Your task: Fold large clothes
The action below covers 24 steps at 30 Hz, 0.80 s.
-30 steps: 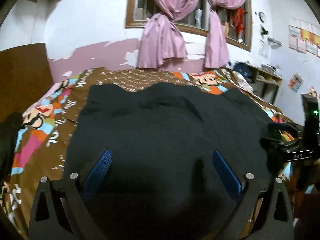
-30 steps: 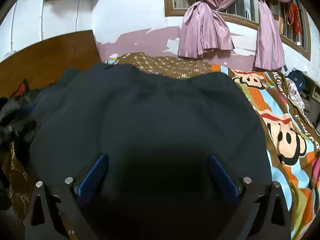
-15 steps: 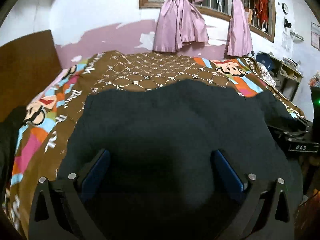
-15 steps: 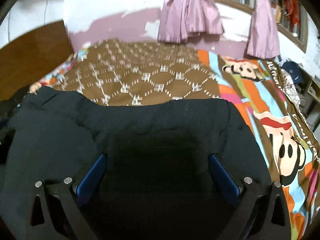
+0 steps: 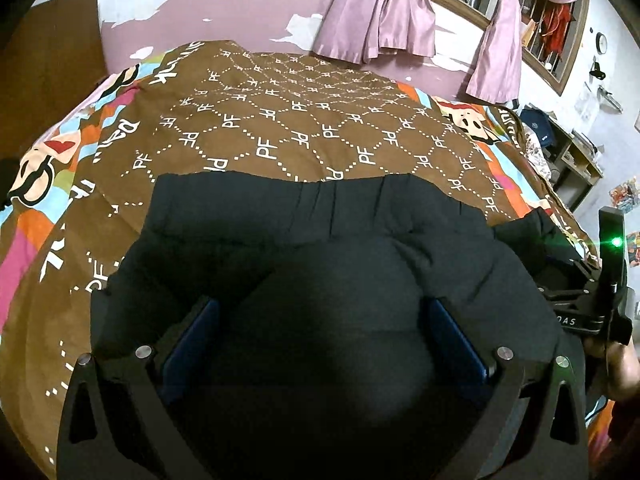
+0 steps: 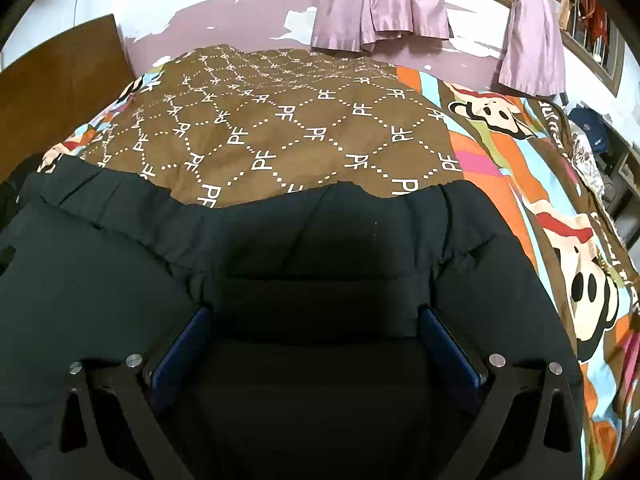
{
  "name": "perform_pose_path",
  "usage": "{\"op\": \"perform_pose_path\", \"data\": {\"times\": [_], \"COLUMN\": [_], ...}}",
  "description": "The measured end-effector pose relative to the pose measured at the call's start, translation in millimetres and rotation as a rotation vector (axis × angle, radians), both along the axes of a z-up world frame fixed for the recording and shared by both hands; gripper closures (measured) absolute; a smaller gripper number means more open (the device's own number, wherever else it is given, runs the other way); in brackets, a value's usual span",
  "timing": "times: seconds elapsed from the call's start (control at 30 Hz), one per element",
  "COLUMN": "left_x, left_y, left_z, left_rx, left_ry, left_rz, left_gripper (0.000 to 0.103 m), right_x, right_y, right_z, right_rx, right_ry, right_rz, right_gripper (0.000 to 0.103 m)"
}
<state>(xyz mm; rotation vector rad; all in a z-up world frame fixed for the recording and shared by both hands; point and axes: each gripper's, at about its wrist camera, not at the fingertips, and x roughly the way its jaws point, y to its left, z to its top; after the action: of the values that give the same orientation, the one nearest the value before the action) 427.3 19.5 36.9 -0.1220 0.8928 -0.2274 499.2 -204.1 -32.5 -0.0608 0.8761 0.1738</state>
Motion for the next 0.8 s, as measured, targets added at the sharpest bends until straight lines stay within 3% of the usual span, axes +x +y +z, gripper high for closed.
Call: {"op": "perform_pose_path", "data": {"times": [0.23,0.5,0.63,0.8], "left_x": [4,-28,-45,-66], "left_y": [-5,4,16,48], "left_z": [-6,-1,14,33], "left_rx": [0.035,-0.039,-0.090,-0.178], "left_ry": [-0.023,-0.129,-0.197,-0.271], "left_rz": [0.002,-0.006,0.044,0.155], "left_gripper": [0.001,0.001,0.001,0.001], "right_x": [-7,-44,-58,-68], "right_y": [-15,-35,-39,-58], "right_z": [4,14,23,33], "right_rx": [0.122,0.249,0.215,0.181], "right_ry": [-0.027,-0.168,-0.220,-0.249], "right_rz": [0.012,0.021,-0.039,-0.029], "right_gripper": [0.000,0.000,0.000,0.000]}}
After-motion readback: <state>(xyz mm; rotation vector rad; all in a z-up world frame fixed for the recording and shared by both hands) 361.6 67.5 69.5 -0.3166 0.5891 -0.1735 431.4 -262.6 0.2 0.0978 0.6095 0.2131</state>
